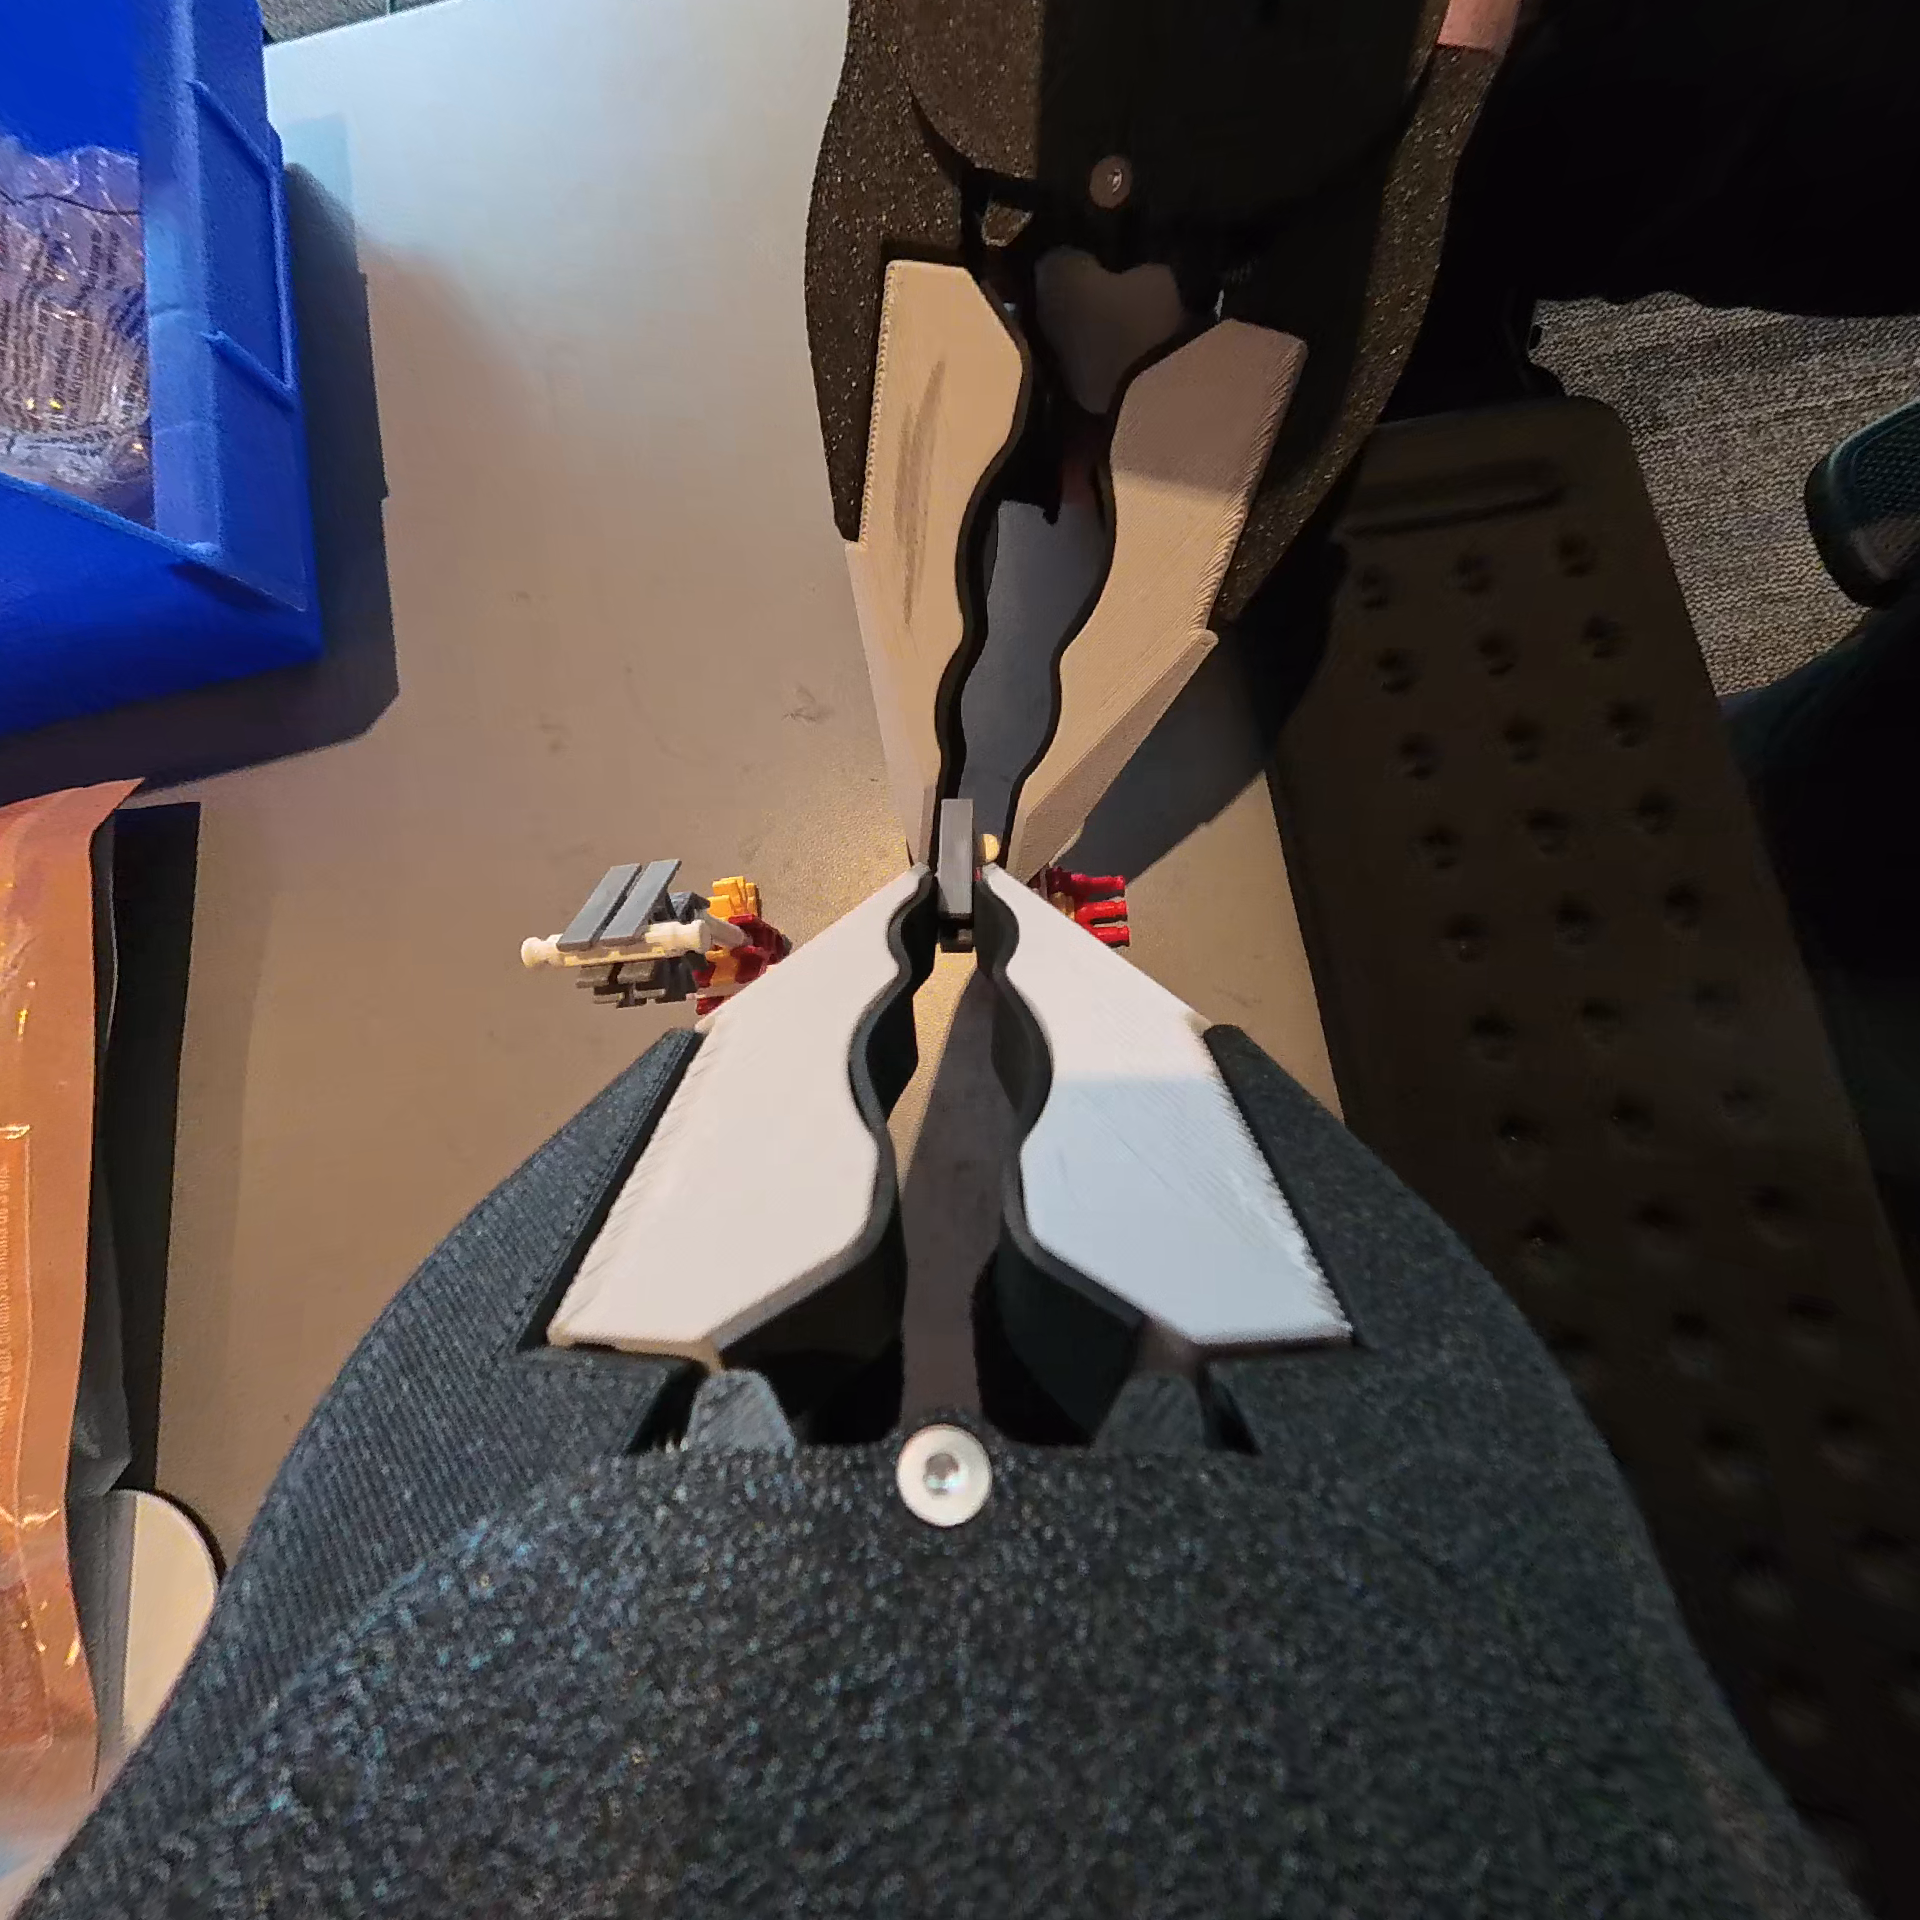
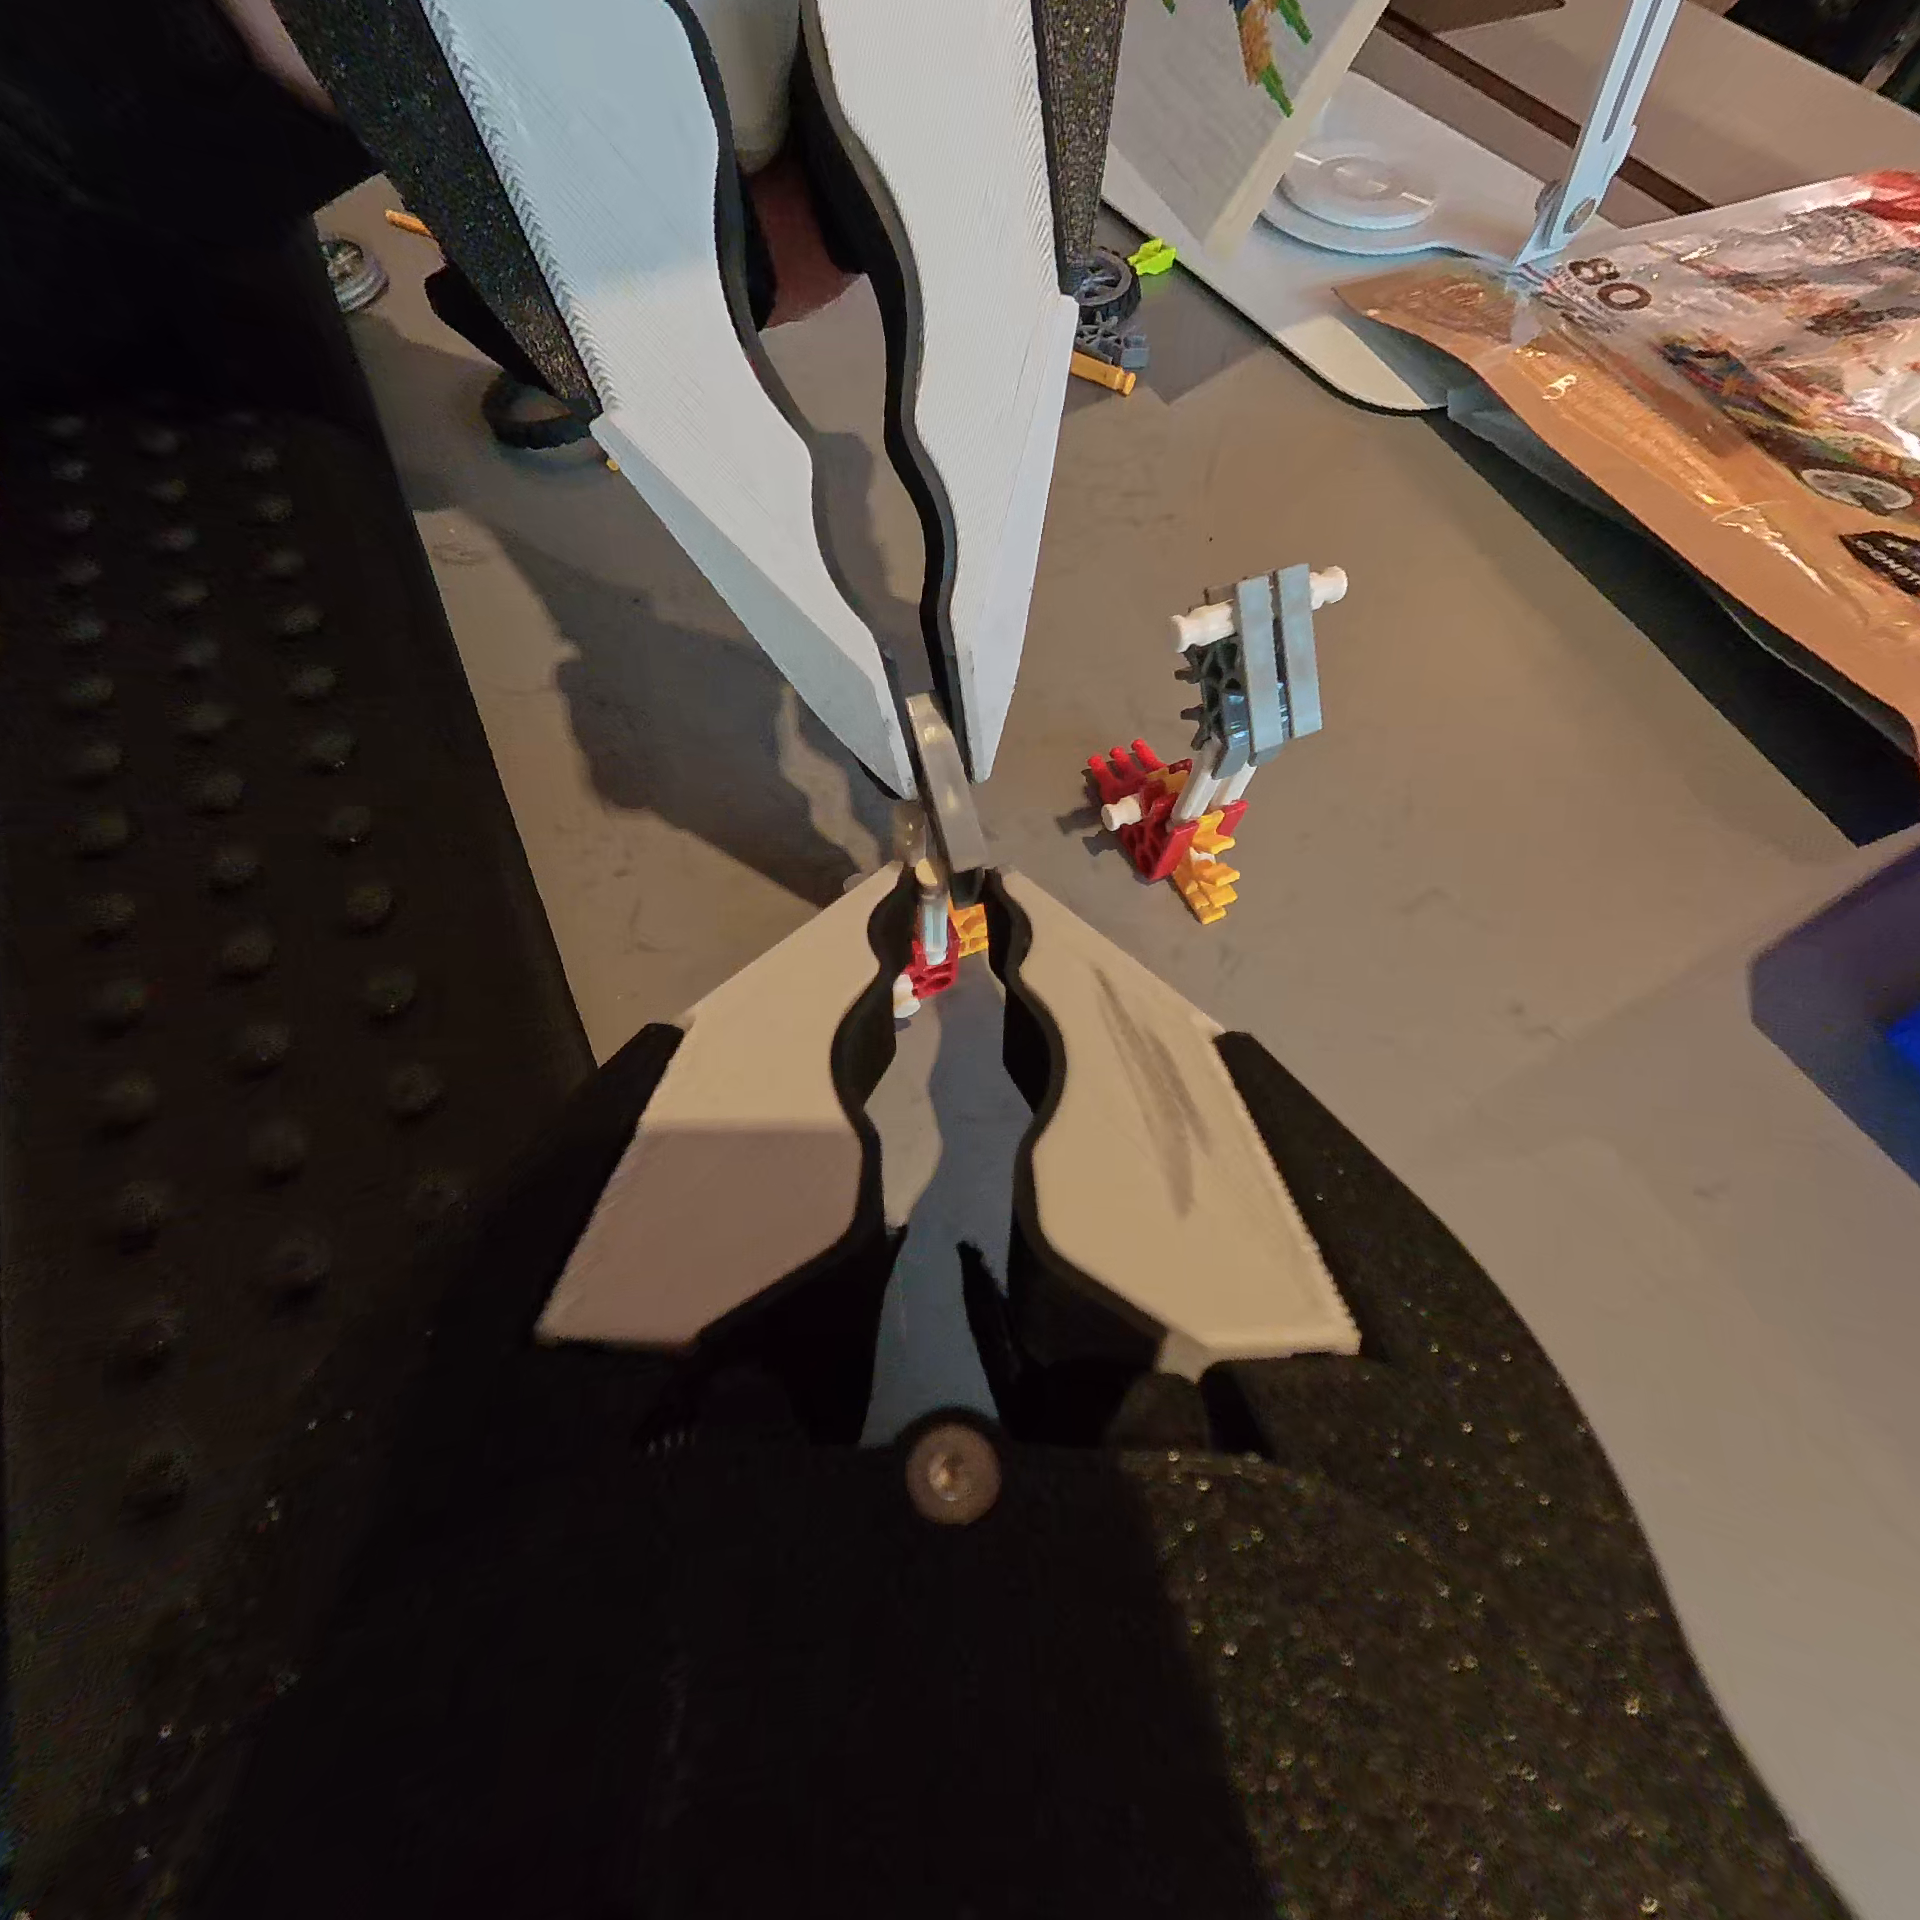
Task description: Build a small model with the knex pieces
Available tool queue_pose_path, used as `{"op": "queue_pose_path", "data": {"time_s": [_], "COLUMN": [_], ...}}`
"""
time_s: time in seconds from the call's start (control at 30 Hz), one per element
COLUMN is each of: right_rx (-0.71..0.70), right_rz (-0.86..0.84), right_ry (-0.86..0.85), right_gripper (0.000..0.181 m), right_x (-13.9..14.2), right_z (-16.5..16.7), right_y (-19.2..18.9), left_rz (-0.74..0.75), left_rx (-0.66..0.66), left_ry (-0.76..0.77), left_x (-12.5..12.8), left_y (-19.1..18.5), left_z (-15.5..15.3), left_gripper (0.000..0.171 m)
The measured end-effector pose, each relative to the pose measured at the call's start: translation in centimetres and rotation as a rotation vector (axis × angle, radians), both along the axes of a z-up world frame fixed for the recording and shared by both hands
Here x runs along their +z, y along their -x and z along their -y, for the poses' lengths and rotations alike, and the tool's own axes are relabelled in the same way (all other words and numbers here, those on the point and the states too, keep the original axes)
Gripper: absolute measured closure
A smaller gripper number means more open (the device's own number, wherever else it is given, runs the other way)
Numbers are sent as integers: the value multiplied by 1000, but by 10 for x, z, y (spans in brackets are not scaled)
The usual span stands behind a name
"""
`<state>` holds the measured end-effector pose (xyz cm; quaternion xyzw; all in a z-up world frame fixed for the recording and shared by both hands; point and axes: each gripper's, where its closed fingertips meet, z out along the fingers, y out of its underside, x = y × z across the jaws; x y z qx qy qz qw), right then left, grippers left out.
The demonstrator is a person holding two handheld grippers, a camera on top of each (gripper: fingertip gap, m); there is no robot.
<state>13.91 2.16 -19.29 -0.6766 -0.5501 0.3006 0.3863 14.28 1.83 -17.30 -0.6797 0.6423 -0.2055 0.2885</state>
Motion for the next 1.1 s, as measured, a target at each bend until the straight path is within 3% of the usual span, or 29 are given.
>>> {"op": "queue_pose_path", "data": {"time_s": [0.2, 0.67, 1.1], "right_rx": [-7, 16, 102], "right_rz": [1, 3, 26], "right_ry": [1, 11, 106], "right_gripper": [161, 169, 170], "right_x": [0, 0, -2], "right_z": [-1, -2, 8], "right_y": [-1, -5, -6], "left_rz": [4, -4, -41], "left_rx": [-25, -52, -197], "left_ry": [0, 32, -28], "left_x": [0, 0, 0], "left_y": [-1, -3, -6], "left_z": [3, -1, 6], "left_gripper": [166, 166, 166]}}
